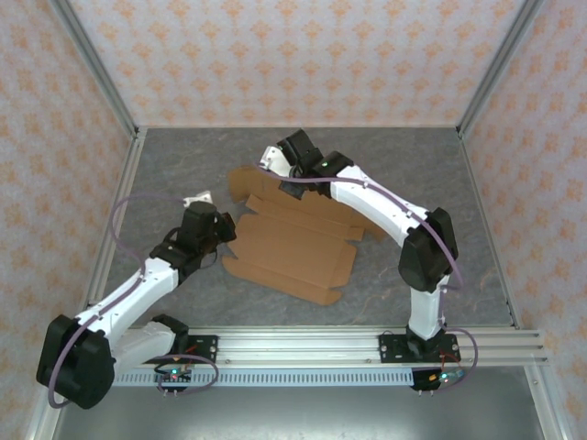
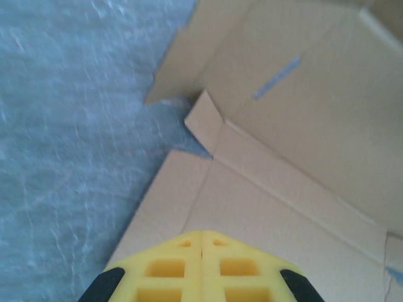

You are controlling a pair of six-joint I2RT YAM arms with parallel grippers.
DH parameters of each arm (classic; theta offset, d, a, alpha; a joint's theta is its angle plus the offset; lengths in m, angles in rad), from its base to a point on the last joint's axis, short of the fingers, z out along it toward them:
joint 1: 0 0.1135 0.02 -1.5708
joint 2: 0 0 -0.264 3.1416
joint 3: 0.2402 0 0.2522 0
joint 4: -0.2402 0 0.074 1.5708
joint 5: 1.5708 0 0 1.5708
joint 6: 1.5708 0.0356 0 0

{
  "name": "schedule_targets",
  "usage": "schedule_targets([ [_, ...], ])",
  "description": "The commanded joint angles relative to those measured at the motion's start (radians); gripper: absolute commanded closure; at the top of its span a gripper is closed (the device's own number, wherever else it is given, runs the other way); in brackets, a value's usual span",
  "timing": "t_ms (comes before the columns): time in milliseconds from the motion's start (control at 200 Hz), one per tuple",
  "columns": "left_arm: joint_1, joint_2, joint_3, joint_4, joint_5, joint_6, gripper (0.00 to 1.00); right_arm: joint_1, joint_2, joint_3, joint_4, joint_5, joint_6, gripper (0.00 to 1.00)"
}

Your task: Fold the paper box

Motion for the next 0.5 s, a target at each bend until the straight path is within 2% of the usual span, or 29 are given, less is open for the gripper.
schedule_targets([
  [0,0.053,0.01,0.057,-0.049,-0.001,0.035,0.93,0.011,-0.009,-0.039,-0.022,0.038,0.022,1.0],
  [110,0.113,0.054,0.1,-0.033,0.036,0.034,0.92,0.021,-0.023,-0.075,0.026,0.093,0.0,1.0],
  [210,0.162,0.1,0.144,-0.021,0.076,0.038,0.86,0.031,-0.038,-0.118,0.083,0.142,-0.021,1.0],
  [345,0.202,0.156,0.211,-0.02,0.097,0.045,0.81,0.051,-0.055,-0.179,0.168,0.194,-0.05,1.0],
  [495,0.223,0.214,0.282,-0.022,0.115,0.079,0.79,0.075,-0.067,-0.242,0.274,0.262,-0.096,1.0],
])
